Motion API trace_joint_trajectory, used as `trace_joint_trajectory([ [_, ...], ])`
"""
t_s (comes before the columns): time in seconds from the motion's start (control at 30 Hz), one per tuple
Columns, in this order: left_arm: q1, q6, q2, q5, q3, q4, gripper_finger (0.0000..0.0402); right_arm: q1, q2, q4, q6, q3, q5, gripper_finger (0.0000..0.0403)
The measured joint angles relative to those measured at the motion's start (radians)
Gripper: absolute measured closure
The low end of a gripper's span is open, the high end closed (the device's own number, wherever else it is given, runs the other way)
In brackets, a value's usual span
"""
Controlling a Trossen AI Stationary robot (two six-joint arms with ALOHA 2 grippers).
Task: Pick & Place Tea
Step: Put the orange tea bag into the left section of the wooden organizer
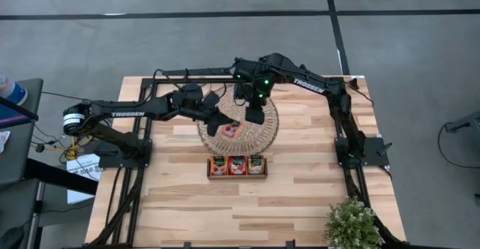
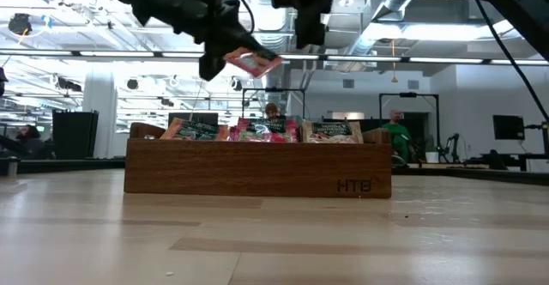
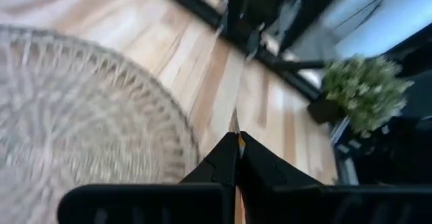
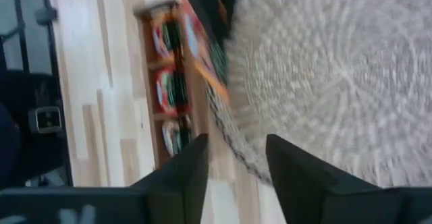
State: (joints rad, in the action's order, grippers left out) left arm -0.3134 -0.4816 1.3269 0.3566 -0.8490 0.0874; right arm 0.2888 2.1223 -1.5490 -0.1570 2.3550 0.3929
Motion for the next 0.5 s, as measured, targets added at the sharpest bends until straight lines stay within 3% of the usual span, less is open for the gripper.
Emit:
trace_joint_trajectory([
  [0.23,0.127,-0.007,-0.071,-0.197,0.000,-0.197,0.0402,0.036,0.000,-0.022,-0.102,-0.003,-0.015,0.0235],
  [0.5,0.276,-0.126,-0.143,-0.430,0.073,-0.173,0.0401,0.113,-0.034,-0.022,-0.161,-0.005,0.011,0.0244],
])
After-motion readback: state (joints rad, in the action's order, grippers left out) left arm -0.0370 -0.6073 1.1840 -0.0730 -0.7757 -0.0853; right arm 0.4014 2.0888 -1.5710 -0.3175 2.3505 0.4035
